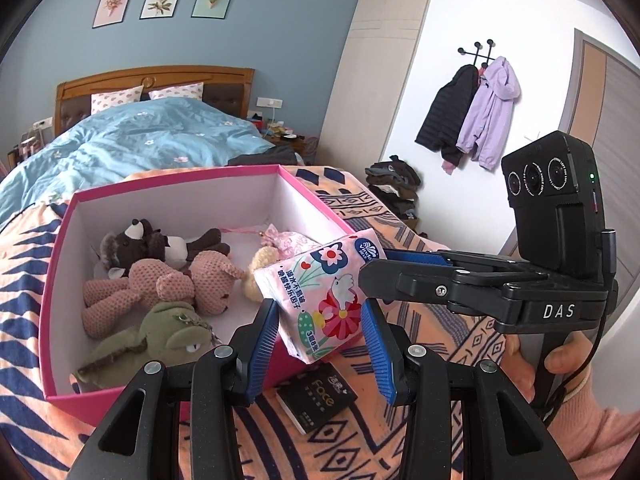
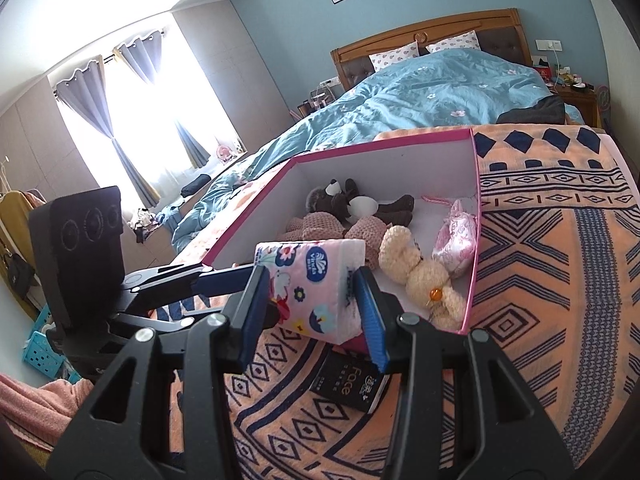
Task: Organize objects
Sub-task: 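Lift the pink floral tissue pack over the pink box rim, then lower the tissue pack into the pink box and open the right gripper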
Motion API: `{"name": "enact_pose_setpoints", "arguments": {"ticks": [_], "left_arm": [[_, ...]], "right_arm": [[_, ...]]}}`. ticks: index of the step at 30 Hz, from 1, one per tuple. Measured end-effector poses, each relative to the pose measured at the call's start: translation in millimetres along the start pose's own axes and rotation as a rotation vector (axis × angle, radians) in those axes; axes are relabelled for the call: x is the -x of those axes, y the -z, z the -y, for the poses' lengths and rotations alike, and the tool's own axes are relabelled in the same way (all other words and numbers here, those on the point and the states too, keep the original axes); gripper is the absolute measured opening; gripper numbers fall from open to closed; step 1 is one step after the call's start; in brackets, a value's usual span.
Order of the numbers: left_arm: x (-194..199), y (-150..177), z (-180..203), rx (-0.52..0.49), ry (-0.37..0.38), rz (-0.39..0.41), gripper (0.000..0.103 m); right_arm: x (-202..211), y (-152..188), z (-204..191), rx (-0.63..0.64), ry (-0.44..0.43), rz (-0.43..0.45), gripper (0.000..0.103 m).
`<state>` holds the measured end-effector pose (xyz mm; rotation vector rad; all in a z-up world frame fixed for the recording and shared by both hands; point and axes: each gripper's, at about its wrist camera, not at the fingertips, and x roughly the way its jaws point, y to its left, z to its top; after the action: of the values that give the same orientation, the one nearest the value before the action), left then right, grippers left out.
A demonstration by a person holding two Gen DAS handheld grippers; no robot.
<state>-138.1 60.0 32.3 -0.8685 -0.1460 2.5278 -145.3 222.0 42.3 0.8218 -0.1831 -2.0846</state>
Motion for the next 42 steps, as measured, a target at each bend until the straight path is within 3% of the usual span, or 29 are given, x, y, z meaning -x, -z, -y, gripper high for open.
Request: {"name": "enact_pose_setpoints", "arguments": {"ticks": [27, 42], "left_arm": [[-36.0, -12.1, -26.2, 0.04, -0.043, -0.063, 0.043], [-45.2, -6.4, -35.1, 0.069, -0.053, -0.103, 0.043]], "right_arm": [[-40.2, -12.6, 27.5, -0.06, 0.032, -0.051, 0.047], [-54.3, -11.8, 16.6, 0.008, 0.14, -0.1, 0.047]]}}
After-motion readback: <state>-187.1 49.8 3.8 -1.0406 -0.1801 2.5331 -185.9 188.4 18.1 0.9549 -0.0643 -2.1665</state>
